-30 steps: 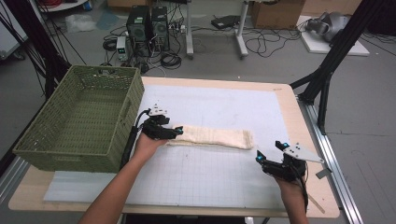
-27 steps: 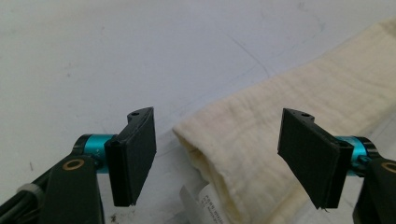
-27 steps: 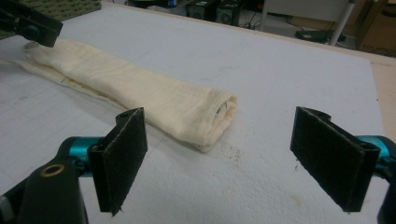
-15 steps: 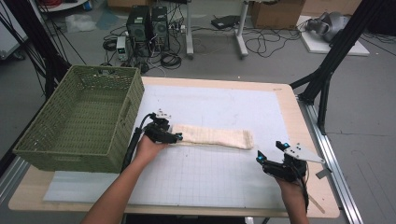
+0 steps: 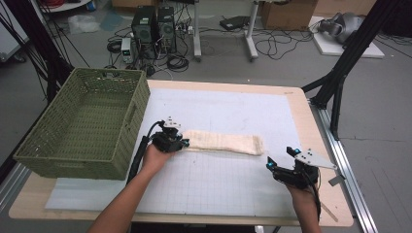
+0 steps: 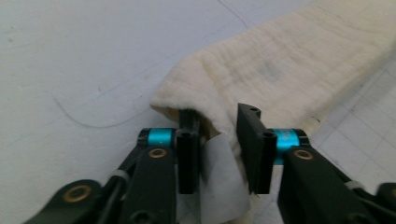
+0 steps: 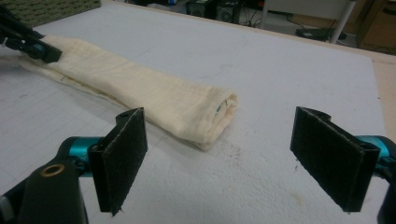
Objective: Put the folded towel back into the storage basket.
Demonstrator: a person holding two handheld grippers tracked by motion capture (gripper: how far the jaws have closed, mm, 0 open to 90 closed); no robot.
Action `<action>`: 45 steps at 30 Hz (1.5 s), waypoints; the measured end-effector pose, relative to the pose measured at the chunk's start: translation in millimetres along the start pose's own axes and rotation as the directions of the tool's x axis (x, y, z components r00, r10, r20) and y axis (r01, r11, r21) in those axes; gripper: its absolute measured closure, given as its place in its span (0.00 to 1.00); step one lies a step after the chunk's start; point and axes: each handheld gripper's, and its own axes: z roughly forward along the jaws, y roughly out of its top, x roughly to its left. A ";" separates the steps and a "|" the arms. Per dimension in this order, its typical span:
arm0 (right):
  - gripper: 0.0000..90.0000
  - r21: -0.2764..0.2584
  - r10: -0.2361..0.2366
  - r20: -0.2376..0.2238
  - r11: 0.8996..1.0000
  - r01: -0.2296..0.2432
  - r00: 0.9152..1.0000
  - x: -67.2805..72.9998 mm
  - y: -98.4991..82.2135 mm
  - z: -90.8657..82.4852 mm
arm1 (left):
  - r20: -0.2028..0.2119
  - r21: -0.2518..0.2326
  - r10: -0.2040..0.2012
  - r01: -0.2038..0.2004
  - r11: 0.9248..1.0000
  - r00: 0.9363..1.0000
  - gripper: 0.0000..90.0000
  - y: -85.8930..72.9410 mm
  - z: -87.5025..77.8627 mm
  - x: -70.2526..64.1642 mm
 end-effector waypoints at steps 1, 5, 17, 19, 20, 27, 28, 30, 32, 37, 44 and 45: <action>0.19 0.000 0.000 0.000 1.000 0.000 1.000 0.0 0.0 0.0 | 0.004 -0.001 -0.004 0.004 1.000 1.000 0.86 -0.1 0.1 -0.1; 0.19 0.002 0.003 -0.002 1.000 -0.003 1.000 -0.4 -0.2 -0.5 | 0.008 -0.006 -0.016 0.016 1.000 1.000 0.89 0.2 -1.3 0.5; 0.19 0.011 0.021 -0.001 1.000 -0.021 1.000 -3.7 -1.5 2.0 | 0.061 -0.154 -0.023 0.032 0.988 0.998 0.89 6.7 -19.3 -1.3; 0.19 0.009 0.023 -0.004 1.000 -0.023 1.000 -3.7 -1.2 3.5 | 0.070 -0.167 -0.011 0.023 0.986 0.997 0.89 7.2 -21.8 -2.1; 0.18 0.012 0.025 -0.002 1.000 -0.025 1.000 -3.8 -0.8 5.2 | 0.075 -0.171 -0.005 0.018 0.985 0.997 0.89 7.5 -22.6 -2.6; 0.17 0.046 0.050 0.009 0.998 -0.050 0.999 -5.6 5.6 21.0 | 0.079 -0.192 0.023 -0.007 0.981 0.997 0.89 8.7 -28.0 -6.2; 0.17 0.046 0.050 0.009 0.998 -0.050 0.999 -5.6 5.6 21.0 | 0.083 -0.198 0.020 -0.003 0.980 0.996 0.89 8.8 -28.5 -6.1; 0.17 0.081 0.056 -0.004 0.995 -0.055 0.998 -6.8 6.2 29.0 | 0.083 -0.198 0.023 -0.006 0.980 0.996 0.88 9.0 -29.8 -6.0; 0.17 0.102 0.059 -0.017 0.993 -0.057 0.998 -7.2 7.1 36.0 | 0.079 -0.200 0.024 -0.007 0.980 0.997 0.88 9.0 -30.7 -6.6; 0.18 0.144 0.048 -0.038 0.989 -0.042 0.998 -7.0 11.7 56.1 | 0.083 -0.207 0.038 -0.020 0.978 0.996 0.88 9.2 -32.0 -8.6; 0.22 0.185 0.064 -0.039 0.981 -0.056 0.997 -9.3 13.8 76.0 | 0.077 -0.221 0.051 -0.033 0.975 0.996 0.88 7.7 -32.8 -10.7; 0.26 0.205 0.060 -0.050 0.978 -0.048 0.997 -9.3 12.4 81.3 | 0.078 -0.223 0.051 -0.033 0.974 0.996 0.88 6.6 -33.0 -10.7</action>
